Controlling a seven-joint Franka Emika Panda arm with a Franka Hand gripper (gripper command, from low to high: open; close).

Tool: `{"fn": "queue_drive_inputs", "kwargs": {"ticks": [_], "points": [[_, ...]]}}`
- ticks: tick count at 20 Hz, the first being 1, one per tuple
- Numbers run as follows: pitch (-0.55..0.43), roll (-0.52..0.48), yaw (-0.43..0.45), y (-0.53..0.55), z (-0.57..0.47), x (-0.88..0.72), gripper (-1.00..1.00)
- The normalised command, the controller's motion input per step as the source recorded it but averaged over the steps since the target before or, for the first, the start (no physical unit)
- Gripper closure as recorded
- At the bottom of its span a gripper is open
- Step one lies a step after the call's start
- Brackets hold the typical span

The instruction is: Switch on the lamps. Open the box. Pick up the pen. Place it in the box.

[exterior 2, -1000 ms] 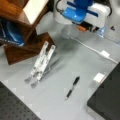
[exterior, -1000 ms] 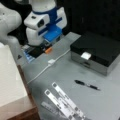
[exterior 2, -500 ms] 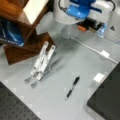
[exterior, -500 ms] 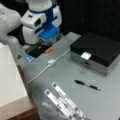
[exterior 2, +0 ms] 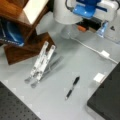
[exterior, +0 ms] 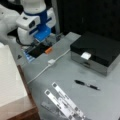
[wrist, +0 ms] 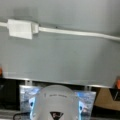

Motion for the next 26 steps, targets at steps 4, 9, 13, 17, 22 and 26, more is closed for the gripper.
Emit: {"fn": "queue_drive_inputs", "kwargs": {"ticks": [4, 9, 13, 17, 22, 26], "points": [[-0.185, 0.082, -0.179, 0.40, -0.22, -0.37, -1.00], [-0.180, 0.052, -0.194, 0.47, -0.25, -0.28, -1.00], [-0.153, -0.063, -0.142, 0.39, -0.29, -0.20, -1.00], [-0.112, -0.109, -0.097, 0.29, -0.27, -0.18, -1.00], [-0.091, -0.005, -0.006, 0.14, -0.17, -0.16, -1.00], [-0.007, 0.068, 0.093, 0.05, -0.09, -0.18, -1.00]]}}
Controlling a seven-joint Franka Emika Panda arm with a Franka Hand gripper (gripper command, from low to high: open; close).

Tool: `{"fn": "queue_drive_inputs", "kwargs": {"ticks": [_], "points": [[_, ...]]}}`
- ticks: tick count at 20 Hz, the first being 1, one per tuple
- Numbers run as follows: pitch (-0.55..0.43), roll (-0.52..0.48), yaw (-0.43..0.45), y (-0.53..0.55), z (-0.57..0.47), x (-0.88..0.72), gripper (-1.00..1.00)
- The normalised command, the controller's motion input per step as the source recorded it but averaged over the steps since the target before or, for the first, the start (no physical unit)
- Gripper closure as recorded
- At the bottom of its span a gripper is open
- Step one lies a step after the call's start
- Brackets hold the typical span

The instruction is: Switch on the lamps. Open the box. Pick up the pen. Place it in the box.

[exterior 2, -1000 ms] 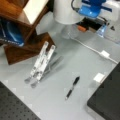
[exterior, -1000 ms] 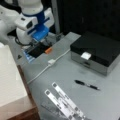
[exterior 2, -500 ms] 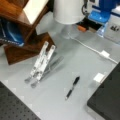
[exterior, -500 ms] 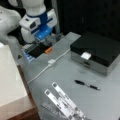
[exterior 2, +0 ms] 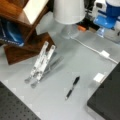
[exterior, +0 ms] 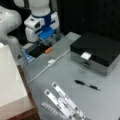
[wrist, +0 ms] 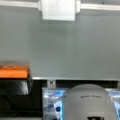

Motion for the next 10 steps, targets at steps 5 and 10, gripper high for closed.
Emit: {"fn": "queue_drive_inputs", "kwargs": {"ticks": [5, 10], "points": [[-0.015, 0.086, 0.089, 0.03, -0.08, -0.17, -1.00], [-0.050, 0.112, 0.077, 0.03, -0.07, -0.15, 1.00]]}}
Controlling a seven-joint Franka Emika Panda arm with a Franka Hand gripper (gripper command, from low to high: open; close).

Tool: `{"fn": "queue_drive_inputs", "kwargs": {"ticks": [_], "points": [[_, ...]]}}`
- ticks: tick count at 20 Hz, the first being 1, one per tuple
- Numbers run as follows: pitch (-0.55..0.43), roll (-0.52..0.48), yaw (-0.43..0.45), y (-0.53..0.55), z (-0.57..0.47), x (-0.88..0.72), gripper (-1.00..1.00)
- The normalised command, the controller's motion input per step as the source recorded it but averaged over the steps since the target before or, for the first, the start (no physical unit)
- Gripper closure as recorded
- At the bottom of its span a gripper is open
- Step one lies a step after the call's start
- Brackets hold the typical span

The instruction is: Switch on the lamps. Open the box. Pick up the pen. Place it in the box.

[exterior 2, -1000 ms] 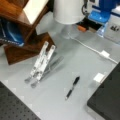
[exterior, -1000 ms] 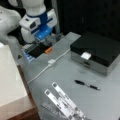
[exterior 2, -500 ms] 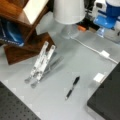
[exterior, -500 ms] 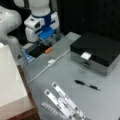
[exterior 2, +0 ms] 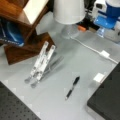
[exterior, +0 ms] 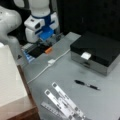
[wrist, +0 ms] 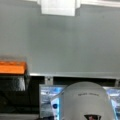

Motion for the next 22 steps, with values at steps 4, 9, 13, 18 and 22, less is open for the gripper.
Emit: {"fn": "queue_drive_inputs", "kwargs": {"ticks": [4, 9, 13, 18, 22], "points": [[-0.101, 0.168, 0.097, 0.05, -0.08, -0.14, 1.00], [-0.119, 0.184, 0.058, 0.05, -0.11, -0.14, 1.00], [-0.132, 0.198, 0.039, 0.02, -0.14, -0.15, 1.00], [-0.164, 0.197, 0.044, 0.00, -0.17, -0.17, 1.00], [-0.165, 0.166, 0.048, -0.01, -0.24, -0.24, 1.00]]}}
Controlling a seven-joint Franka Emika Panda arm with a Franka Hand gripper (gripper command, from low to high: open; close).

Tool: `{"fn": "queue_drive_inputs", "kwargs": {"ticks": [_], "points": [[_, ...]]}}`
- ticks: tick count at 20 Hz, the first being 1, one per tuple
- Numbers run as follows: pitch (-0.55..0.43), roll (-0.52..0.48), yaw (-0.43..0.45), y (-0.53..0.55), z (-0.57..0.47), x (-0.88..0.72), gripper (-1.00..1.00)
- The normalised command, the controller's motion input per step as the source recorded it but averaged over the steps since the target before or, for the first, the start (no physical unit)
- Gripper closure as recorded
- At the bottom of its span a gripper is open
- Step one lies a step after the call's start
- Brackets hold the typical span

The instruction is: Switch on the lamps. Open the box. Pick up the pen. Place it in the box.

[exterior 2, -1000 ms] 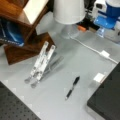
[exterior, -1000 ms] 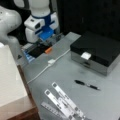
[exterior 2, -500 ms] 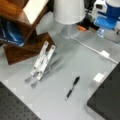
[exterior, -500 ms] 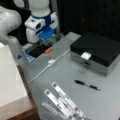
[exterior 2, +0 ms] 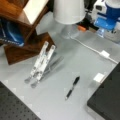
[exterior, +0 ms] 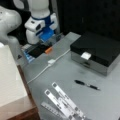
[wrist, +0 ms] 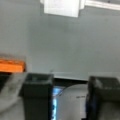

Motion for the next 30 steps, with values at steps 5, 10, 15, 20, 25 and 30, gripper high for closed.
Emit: {"fn": "queue_drive_inputs", "kwargs": {"ticks": [5, 10, 15, 20, 25, 30], "points": [[-0.175, 0.160, 0.045, -0.01, -0.28, -0.28, 1.00], [-0.227, 0.195, 0.034, -0.02, -0.36, -0.35, 1.00], [-0.285, 0.192, 0.017, -0.06, -0.38, -0.40, 1.00], [-0.345, 0.185, -0.029, -0.11, -0.48, -0.44, 1.00], [-0.416, 0.189, -0.056, -0.13, -0.56, -0.46, 1.00], [-0.450, 0.206, -0.062, -0.15, -0.47, -0.51, 1.00]]}}
